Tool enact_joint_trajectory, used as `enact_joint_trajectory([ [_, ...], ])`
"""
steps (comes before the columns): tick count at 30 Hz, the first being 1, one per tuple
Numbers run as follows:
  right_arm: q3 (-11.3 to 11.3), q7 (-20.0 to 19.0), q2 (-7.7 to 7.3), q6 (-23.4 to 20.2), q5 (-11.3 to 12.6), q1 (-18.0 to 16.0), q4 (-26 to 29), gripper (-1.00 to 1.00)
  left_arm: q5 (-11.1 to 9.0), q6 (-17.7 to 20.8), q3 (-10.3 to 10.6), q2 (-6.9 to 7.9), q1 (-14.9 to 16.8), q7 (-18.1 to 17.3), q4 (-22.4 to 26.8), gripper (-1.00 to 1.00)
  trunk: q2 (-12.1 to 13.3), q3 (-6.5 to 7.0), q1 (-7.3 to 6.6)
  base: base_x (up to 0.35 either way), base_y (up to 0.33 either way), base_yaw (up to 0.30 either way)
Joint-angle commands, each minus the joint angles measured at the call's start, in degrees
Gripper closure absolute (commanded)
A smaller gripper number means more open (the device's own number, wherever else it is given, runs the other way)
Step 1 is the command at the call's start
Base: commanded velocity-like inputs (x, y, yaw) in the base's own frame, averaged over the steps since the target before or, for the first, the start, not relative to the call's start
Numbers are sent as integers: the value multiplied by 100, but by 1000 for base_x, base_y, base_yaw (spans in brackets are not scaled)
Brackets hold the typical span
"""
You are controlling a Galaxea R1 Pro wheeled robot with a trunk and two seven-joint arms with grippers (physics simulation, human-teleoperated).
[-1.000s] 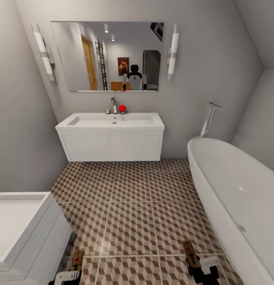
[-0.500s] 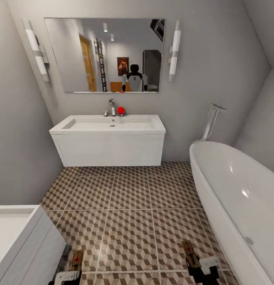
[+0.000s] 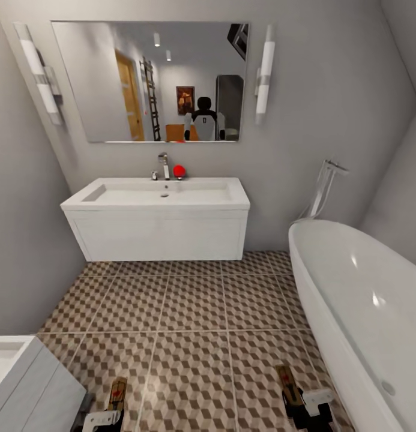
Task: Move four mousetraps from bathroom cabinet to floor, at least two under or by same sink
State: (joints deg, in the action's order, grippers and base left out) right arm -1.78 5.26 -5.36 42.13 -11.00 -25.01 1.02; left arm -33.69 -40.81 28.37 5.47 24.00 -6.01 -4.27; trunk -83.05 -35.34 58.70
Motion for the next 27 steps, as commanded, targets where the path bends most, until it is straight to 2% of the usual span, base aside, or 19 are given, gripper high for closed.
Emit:
enact_joint_trajectory([
  [1,-16,54,-1,9,-51,-4,-5,100,-60,-23,20,-2,8,-53,-21,100,-3,-5,3,280,-4,0],
  [27,-16,54,7,-2,-51,-4,-5,100,-62,-23,20,-2,8,-56,-21,100,-3,-5,3,288,0,0],
])
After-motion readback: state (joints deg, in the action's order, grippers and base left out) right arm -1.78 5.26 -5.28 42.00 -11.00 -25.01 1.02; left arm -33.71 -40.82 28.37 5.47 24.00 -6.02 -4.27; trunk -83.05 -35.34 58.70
